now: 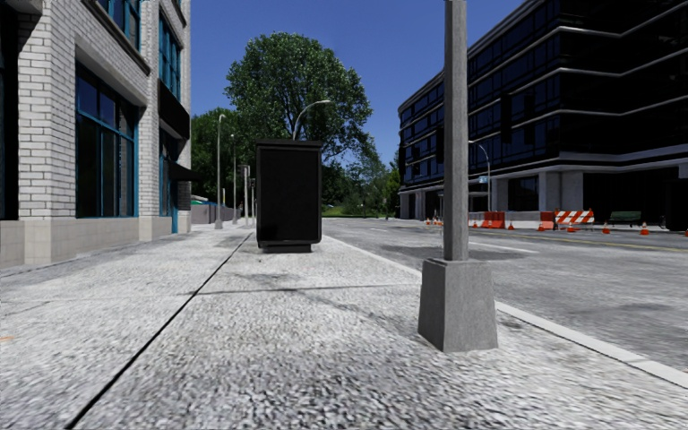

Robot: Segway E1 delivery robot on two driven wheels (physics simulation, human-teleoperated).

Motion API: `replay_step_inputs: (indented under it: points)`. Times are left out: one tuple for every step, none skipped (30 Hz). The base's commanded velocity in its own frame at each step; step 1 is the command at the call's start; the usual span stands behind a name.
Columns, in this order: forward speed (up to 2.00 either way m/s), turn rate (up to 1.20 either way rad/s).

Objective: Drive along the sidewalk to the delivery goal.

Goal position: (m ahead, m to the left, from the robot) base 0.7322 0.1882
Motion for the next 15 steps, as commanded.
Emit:
replay_step_inputs:
  points:
    - [1.3,0.0]
    - [0.96,0.0]
    - [0.72,0.0]
    - [0.53,0.0]
    - [0.53,0.0]
    - [0.24,0.0]
    - [0.0,0.0]
    - [0.0,0.0]
    - [0.0,0.0]
    - [0.0,0.0]
    - [0.0,0.0]
    - [0.0,0.0]
    - [0.0,0.0]
    - [0.0,0.0]
    - [0.0,0.0]
